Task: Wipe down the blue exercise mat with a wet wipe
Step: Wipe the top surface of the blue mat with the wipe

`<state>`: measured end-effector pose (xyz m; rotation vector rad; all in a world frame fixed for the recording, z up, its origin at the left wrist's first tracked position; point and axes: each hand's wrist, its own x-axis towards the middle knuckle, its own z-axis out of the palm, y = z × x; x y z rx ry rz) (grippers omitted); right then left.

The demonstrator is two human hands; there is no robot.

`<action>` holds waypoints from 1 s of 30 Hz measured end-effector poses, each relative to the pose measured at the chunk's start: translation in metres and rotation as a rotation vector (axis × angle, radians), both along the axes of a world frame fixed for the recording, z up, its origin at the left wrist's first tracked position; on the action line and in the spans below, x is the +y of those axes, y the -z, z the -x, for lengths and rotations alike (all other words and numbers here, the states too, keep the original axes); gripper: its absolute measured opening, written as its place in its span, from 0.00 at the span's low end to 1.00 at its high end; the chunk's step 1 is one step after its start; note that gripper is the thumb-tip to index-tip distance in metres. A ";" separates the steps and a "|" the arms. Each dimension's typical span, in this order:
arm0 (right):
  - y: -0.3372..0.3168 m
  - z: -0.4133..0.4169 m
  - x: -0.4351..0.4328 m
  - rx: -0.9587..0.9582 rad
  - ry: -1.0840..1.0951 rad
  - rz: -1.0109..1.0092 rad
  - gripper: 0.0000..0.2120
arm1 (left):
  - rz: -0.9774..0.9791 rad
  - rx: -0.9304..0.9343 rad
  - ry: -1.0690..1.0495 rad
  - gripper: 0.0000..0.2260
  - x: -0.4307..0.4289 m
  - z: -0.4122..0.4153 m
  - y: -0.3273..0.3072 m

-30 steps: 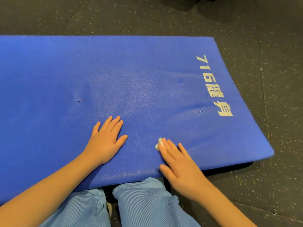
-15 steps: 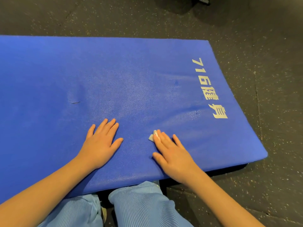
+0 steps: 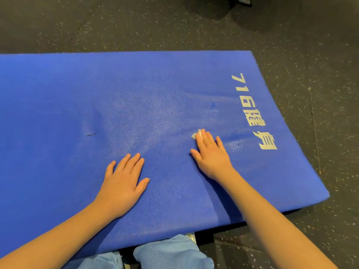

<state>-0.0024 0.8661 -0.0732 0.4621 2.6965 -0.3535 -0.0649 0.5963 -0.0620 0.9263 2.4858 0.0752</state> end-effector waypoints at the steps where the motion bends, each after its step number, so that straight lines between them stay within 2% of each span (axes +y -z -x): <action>1: 0.004 0.007 0.001 0.013 0.065 -0.003 0.29 | 0.002 0.006 0.032 0.37 -0.001 0.003 0.001; 3: 0.009 0.016 -0.013 0.052 0.073 0.031 0.31 | -0.021 0.041 0.094 0.37 0.001 0.015 0.001; 5: 0.009 0.014 -0.036 0.059 -0.086 0.095 0.36 | -0.058 0.022 0.100 0.40 0.012 0.034 -0.002; 8: 0.006 0.017 -0.026 0.037 -0.253 0.104 0.43 | 0.011 0.003 0.121 0.43 0.026 0.062 0.004; 11: 0.016 0.046 0.014 0.045 -0.103 0.003 0.33 | 0.042 0.016 0.166 0.43 0.024 0.067 0.018; 14: 0.024 0.074 0.015 0.075 0.122 -0.038 0.30 | 0.039 0.067 0.151 0.33 0.018 0.061 0.029; 16: 0.026 0.082 -0.005 0.091 0.082 0.029 0.33 | 0.016 0.089 0.155 0.30 0.020 0.063 0.028; 18: 0.027 0.080 -0.016 0.096 -0.112 0.079 0.34 | -0.031 0.128 0.192 0.29 0.022 0.072 0.026; 20: 0.026 0.082 -0.002 0.114 -0.251 0.046 0.33 | -0.053 0.128 0.245 0.28 0.024 0.085 0.027; 22: 0.029 0.096 0.023 0.139 -0.202 -0.032 0.33 | -0.039 0.123 0.288 0.28 0.031 0.105 0.027; 26: 0.033 0.141 0.039 0.128 0.185 -0.067 0.29 | 0.033 0.068 0.247 0.36 0.051 0.141 0.031; 28: 0.035 0.154 0.024 0.158 0.157 -0.010 0.31 | 0.025 0.083 0.255 0.36 0.052 0.144 0.036; 30: 0.037 0.155 0.013 0.178 -0.055 0.029 0.33 | 0.025 0.114 0.272 0.34 0.050 0.142 0.040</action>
